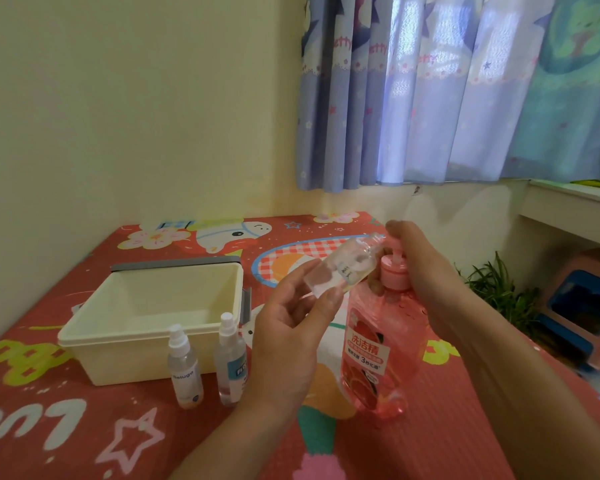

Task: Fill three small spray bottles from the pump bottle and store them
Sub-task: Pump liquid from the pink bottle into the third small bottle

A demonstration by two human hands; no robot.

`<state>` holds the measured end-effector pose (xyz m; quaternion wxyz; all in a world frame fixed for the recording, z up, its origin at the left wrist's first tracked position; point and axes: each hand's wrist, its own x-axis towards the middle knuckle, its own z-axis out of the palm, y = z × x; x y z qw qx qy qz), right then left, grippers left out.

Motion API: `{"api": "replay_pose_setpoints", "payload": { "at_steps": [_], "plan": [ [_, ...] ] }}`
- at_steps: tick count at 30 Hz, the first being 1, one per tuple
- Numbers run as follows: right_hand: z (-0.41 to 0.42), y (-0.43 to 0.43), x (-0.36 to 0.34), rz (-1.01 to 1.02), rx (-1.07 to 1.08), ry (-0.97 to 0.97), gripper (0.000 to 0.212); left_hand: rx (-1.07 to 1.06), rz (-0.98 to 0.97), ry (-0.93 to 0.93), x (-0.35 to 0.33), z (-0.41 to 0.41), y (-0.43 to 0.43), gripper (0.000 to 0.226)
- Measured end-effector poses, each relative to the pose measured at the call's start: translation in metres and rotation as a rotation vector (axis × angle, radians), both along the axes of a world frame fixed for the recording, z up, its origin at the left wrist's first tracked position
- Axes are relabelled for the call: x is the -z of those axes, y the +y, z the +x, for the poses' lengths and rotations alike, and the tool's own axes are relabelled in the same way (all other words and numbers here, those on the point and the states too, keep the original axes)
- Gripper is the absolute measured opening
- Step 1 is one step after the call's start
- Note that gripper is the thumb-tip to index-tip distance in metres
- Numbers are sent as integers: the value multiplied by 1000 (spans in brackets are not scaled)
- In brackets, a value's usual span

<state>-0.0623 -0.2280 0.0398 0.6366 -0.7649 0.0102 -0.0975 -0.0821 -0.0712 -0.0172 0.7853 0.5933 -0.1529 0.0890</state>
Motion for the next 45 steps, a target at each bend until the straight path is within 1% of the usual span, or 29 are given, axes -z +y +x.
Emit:
{"api": "replay_pose_setpoints", "payload": {
  "at_steps": [2,6,11,16,20,25,31,36,40,45],
  "plan": [
    [0,0,-1,13,7,2,55,0,-1,-1,-1,0,0,44],
    [-1,1,-2,14,-13,4,62,6,12,-18,-2,0,0,43],
    [-1,1,-2,14,-1,3,57,13,0,-10,-2,-2,0,47],
    [-1,0,-1,10,-9,1,64,9,6,-12,-3,-2,0,46],
    [-1,1,-1,15,8,4,56,2,1,-7,-1,0,0,46],
    [-2,2,-1,17,9,8,61,-2,-2,-6,-1,1,1,43],
    [-1,3,-3,11,8,8,56,-12,5,6,0,1,2,47],
    [-1,2,-2,12,-3,10,63,-15,24,11,-1,1,2,40],
    [-2,3,-3,20,10,12,56,-2,11,13,0,1,2,43],
    [-2,3,-3,22,11,8,60,-4,14,0,0,1,1,39]
  ]
}}
